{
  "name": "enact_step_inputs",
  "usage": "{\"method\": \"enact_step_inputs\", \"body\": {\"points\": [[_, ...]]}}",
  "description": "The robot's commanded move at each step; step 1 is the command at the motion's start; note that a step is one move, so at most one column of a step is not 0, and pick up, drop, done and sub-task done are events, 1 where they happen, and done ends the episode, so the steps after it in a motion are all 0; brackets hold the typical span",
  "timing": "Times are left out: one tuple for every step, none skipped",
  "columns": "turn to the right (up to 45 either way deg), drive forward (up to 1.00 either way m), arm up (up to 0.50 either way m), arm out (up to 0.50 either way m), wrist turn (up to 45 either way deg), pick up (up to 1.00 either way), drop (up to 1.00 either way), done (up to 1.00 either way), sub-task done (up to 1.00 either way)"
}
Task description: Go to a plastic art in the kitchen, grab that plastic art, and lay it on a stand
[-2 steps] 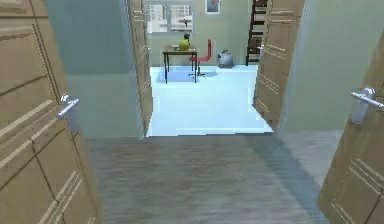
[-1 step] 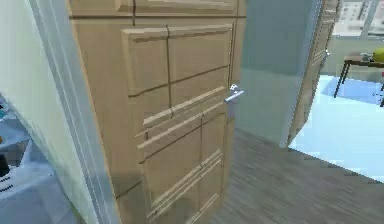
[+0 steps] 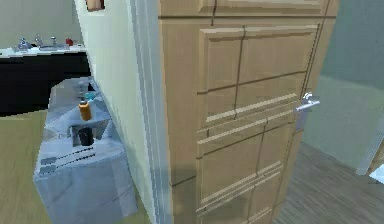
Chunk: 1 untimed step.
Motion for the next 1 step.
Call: {"method": "enact_step_inputs", "body": {"points": [[0.0, 0.05, 0.0, 0.0, 0.0, 0.0, 0.0, 0.0, 0.0]]}}
